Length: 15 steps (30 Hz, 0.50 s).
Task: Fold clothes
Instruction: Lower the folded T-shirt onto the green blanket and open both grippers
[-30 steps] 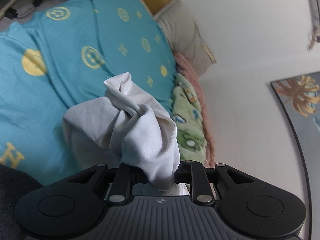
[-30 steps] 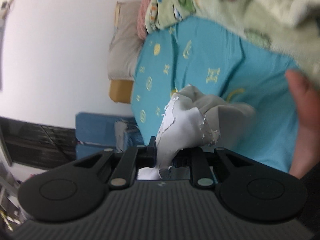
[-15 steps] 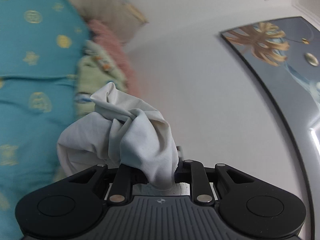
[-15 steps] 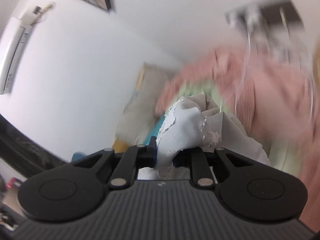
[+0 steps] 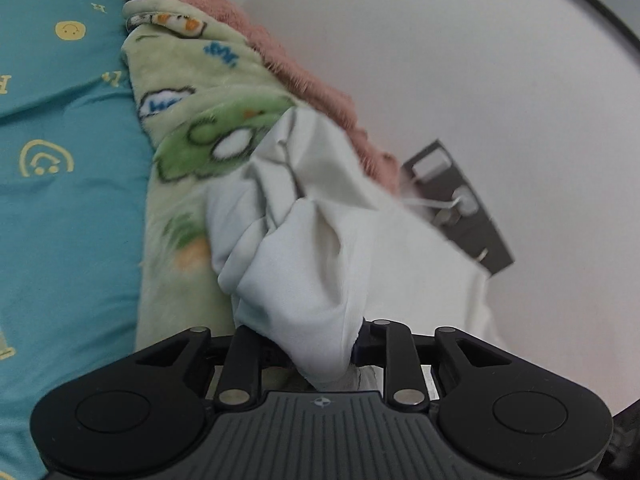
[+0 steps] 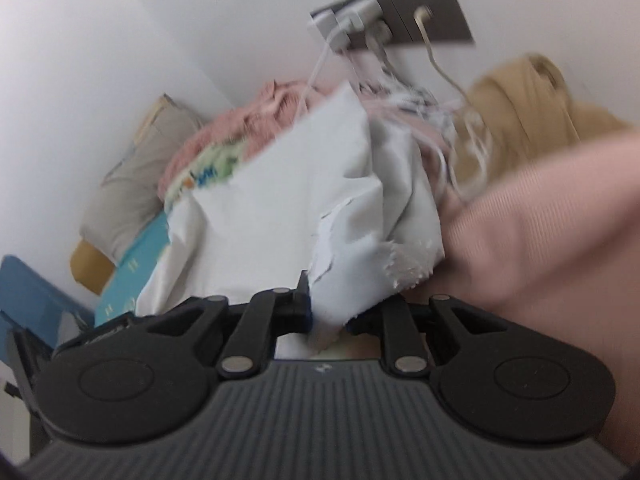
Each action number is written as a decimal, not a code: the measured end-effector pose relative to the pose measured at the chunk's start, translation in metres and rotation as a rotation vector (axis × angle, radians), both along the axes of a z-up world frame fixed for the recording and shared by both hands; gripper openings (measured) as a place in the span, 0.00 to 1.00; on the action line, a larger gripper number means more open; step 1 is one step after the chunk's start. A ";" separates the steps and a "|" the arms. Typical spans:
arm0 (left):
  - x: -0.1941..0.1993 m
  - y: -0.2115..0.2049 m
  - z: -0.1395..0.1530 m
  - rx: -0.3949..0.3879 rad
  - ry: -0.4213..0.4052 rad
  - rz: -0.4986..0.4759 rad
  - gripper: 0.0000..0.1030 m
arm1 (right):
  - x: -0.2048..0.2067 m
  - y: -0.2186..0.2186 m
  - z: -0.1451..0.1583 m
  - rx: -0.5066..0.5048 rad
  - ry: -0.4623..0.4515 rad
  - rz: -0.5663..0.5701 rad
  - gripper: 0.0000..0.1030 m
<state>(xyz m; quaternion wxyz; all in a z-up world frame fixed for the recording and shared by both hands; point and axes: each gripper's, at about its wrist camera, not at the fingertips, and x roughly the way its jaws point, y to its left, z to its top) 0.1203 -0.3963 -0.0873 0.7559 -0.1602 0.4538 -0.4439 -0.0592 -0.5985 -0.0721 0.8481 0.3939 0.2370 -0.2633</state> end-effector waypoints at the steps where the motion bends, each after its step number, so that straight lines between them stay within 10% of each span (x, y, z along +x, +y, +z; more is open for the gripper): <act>1: -0.001 0.002 0.004 0.017 -0.020 -0.003 0.35 | -0.002 0.005 -0.002 0.005 0.006 -0.004 0.19; 7: -0.023 0.019 0.061 0.102 -0.172 -0.022 0.67 | -0.014 0.023 0.022 -0.012 0.068 -0.043 0.28; 11: -0.050 0.044 0.107 0.118 -0.302 -0.012 0.91 | -0.041 0.050 0.058 -0.082 0.038 -0.038 0.89; 15: -0.085 0.074 0.151 0.102 -0.403 -0.011 1.00 | -0.065 0.090 0.097 -0.221 0.025 0.004 0.88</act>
